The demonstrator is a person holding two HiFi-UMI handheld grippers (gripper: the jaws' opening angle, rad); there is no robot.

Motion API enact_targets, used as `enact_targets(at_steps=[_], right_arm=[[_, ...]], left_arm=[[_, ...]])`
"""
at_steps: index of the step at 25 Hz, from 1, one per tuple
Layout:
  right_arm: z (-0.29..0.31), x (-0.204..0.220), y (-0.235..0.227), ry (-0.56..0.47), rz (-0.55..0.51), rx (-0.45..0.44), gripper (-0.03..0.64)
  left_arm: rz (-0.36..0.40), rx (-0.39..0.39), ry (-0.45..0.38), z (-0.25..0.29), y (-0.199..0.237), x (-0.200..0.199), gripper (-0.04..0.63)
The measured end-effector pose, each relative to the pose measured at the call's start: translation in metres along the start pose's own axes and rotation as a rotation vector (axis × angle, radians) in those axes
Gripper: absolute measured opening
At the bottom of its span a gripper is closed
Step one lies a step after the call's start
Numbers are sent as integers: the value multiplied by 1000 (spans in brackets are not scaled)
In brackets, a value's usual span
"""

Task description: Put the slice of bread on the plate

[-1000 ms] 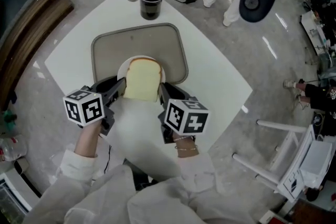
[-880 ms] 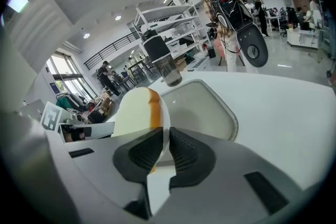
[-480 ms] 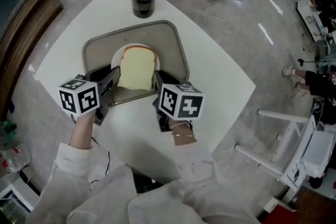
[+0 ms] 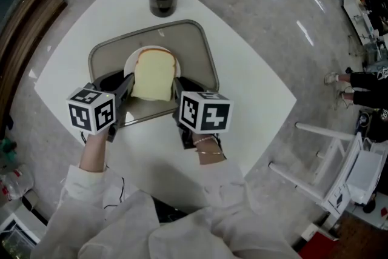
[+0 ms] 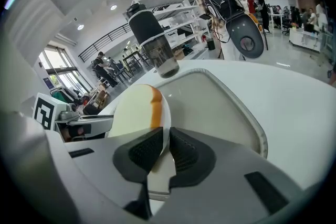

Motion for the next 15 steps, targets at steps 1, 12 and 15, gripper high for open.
enact_targets(at_steps=[1, 12, 15], right_arm=[[1, 0, -1, 4, -7, 3, 48], [14, -15, 4, 69, -262, 117, 44], [13, -17, 9, 85, -293, 124, 44]], left_arm=[[19, -6, 1, 1, 0, -1, 86], [59, -18, 65, 11, 7, -8, 89], [45, -19, 78, 12, 8, -9, 89]])
Point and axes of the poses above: the fingertips, and each gripper's own axes: z forward along the fingers, y to its left, x out of its underside, the point moved 6 cm from there along -z, backward along the fingers
